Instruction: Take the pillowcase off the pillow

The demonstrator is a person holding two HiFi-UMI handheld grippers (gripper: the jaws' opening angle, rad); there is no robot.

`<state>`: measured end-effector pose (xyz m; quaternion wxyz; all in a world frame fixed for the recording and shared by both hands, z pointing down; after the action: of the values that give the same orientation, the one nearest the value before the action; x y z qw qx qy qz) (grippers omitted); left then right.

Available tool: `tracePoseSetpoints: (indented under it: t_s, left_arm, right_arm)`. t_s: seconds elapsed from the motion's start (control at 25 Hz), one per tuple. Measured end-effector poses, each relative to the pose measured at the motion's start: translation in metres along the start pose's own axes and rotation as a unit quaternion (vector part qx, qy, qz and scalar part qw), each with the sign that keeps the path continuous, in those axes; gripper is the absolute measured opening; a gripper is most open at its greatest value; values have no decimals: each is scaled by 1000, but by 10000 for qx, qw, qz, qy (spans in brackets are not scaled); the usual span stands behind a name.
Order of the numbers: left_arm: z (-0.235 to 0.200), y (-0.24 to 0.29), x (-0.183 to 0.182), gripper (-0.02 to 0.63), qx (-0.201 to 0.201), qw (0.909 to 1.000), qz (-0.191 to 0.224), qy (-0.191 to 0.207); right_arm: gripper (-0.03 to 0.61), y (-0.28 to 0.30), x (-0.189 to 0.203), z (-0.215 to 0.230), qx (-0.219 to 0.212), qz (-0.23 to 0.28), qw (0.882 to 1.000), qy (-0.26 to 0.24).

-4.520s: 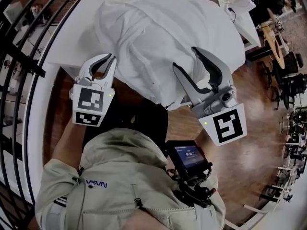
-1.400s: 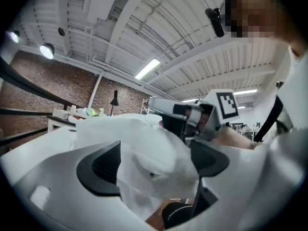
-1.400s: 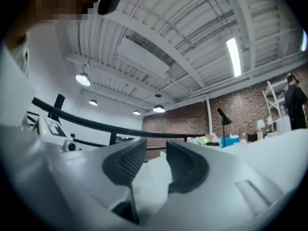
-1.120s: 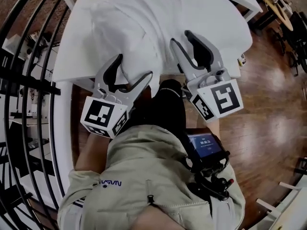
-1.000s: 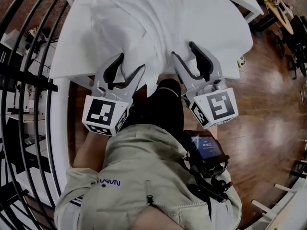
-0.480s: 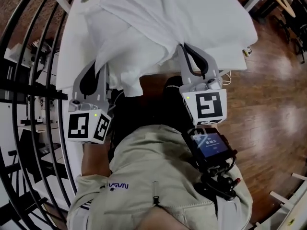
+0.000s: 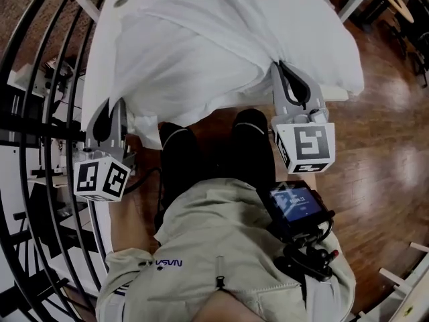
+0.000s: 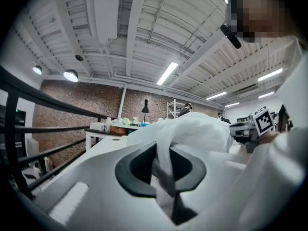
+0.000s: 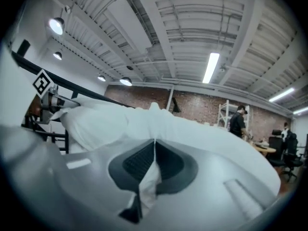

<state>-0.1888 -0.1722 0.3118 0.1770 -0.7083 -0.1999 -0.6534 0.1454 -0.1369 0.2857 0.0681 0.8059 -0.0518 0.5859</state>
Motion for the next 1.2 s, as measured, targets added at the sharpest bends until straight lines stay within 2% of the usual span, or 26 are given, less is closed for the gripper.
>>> tracePoseSetpoints:
  t_s: [0.08, 0.16, 0.28, 0.36, 0.4, 0.44, 0.48, 0.52, 0.6, 0.64, 0.68, 0.76, 0.84, 0.88, 0.92, 0.96, 1.04, 1.2]
  left_arm:
    - [12, 3, 9, 54, 344, 9991, -119, -220]
    - [23, -5, 1, 112, 719, 9971, -39, -244]
    - [35, -20, -35, 175, 1160, 9930, 212, 119]
    - [36, -23, -59, 215, 1210, 9910, 327, 463]
    - [33, -21, -68, 215, 1176, 9908, 344, 572]
    - [29, -13, -75, 216, 1142, 9912, 314, 599]
    - [23, -1, -80, 254, 1135, 9919, 242, 525]
    - [16, 14, -83, 303, 1166, 9925, 149, 346]
    - [2, 49, -86, 356, 1285, 9915, -54, -183]
    - [-5, 66, -83, 381, 1284, 9906, -186, -431]
    - [-13, 82, -79, 393, 1240, 9896, -345, -636]
    - [-22, 113, -66, 404, 1180, 9861, -709, -925]
    - [-21, 138, -47, 403, 1246, 9800, -1145, -1050]
    - [-17, 145, -38, 403, 1360, 9754, -1348, -1093]
    - [-11, 149, -30, 397, 1514, 9705, -1492, -1138]
    - [-5, 148, -26, 377, 1672, 9667, -1550, -1163]
    - [6, 137, -24, 296, 1909, 9648, -1441, -1094]
    - [25, 84, -34, 162, 2187, 9677, -1011, -745]
  right_arm:
    - [12, -1, 3, -6, -640, -30, 9979, 114]
    - [20, -11, 0, -13, -1253, 18, 9918, 238]
    - [49, -27, -22, -9, -1662, 306, 9852, 273]
    - [49, -32, -46, -1, -1655, 662, 9838, 201]
    - [49, -31, -58, 2, -1635, 836, 9829, 119]
    - [49, -27, -69, 5, -1602, 980, 9822, 11]
    - [49, -19, -78, 8, -1550, 1085, 9819, -90]
    - [60, -10, -85, 10, -1478, 1150, 9822, -156]
    - [89, 12, -96, 11, -1266, 1127, 9853, -206]
    - [110, 26, -97, 13, -1134, 1007, 9881, -236]
    - [162, 41, -95, 15, -1016, 821, 9911, -271]
    - [183, 71, -80, 19, -922, 368, 9947, -250]
    - [161, 85, -61, 16, -972, -61, 9947, -329]
    - [52, 83, -53, 13, -1012, -237, 9935, -458]
    - [9, 77, -46, 11, -1068, -377, 9919, -567]
    - [6, 69, -41, 9, -1143, -470, 9905, -605]
    - [5, 48, -39, 6, -1339, -487, 9889, -415]
    - [5, 1, -45, -4, -1924, -371, 9803, 254]
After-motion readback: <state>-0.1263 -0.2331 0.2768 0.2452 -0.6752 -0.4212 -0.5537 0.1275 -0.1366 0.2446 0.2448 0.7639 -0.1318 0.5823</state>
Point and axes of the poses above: the fingertips, and each gripper's own axes: y forward along the fingers, z to its right, x out of its underside, the point moved 3 cm from there along -y, backward along the fingers
